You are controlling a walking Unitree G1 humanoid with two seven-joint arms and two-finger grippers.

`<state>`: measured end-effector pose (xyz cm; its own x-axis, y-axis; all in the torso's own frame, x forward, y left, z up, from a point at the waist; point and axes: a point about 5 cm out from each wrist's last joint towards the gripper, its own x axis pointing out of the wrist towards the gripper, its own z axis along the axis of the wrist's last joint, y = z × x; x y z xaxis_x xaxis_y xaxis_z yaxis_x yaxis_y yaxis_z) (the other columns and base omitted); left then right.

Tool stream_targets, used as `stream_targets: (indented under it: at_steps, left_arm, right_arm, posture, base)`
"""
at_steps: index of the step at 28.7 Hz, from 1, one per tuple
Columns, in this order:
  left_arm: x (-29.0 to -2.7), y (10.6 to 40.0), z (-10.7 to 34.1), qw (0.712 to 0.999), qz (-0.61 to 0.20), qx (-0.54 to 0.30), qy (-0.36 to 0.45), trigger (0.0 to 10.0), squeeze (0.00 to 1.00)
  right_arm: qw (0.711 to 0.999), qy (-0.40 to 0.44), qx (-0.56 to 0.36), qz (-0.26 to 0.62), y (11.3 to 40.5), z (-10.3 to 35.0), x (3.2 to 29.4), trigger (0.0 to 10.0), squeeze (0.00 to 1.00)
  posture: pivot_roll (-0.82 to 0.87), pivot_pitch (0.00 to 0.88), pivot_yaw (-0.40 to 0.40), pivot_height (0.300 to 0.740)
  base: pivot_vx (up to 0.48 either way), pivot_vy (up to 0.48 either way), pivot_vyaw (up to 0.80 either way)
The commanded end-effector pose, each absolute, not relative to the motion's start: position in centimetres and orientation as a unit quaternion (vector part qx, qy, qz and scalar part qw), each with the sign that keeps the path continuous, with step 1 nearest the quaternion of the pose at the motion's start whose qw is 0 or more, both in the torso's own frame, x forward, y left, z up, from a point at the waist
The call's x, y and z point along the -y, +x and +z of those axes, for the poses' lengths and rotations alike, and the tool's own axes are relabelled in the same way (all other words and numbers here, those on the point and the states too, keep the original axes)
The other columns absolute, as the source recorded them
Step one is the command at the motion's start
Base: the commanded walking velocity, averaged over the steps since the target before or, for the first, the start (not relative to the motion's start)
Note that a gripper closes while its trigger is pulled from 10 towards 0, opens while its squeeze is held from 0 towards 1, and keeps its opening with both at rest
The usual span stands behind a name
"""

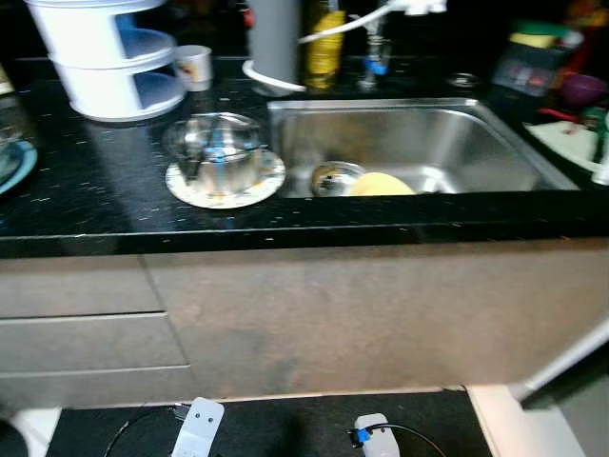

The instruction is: Kitchen organization

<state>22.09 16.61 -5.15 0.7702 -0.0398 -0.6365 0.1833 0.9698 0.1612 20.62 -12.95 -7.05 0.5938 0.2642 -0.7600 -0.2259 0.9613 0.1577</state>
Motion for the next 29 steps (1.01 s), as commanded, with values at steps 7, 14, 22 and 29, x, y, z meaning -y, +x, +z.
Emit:
stream_targets:
  at_steps: [7, 14, 22, 29]
  left_arm:
    - [-17.21, 20.84, -5.93, 0.923, -0.058, -0.366, 0.101, 10.0, 0.0]
    - [-17.38, 20.63, -5.97, 0.92, -0.065, -0.368, 0.114, 10.0, 0.0]
    - [-17.52, 21.14, -5.63, 0.921, -0.07, -0.359, 0.135, 10.0, 0.0]
    - [-17.38, 21.37, -5.49, 0.92, -0.077, -0.358, 0.14, 10.0, 0.0]
  right_arm:
    - [0.89, 0.023, -0.433, 0.14, 20.01, -7.38, 12.91, 10.0, 0.0]
    - [0.893, 0.031, -0.426, 0.141, 20.15, -7.27, 12.76, 10.0, 0.0]
    - [0.894, 0.037, -0.424, 0.139, 20.1, -7.26, 12.71, 10.0, 0.0]
    - [0.895, 0.041, -0.423, 0.135, 20.07, -7.29, 12.77, 10.0, 0.0]
  posture:
    - [-0.03, 0.158, -0.023, 0.74]
    - [-0.03, 0.154, -0.013, 0.74]
    - [-0.03, 0.159, -0.001, 0.74]
    - [-0.03, 0.163, 0.007, 0.74]
  base:
    - [0.0, 0.0, 0.8]
    - [0.0, 0.0, 0.8]
    - [0.0, 0.0, 0.8]
    - [0.0, 0.0, 0.8]
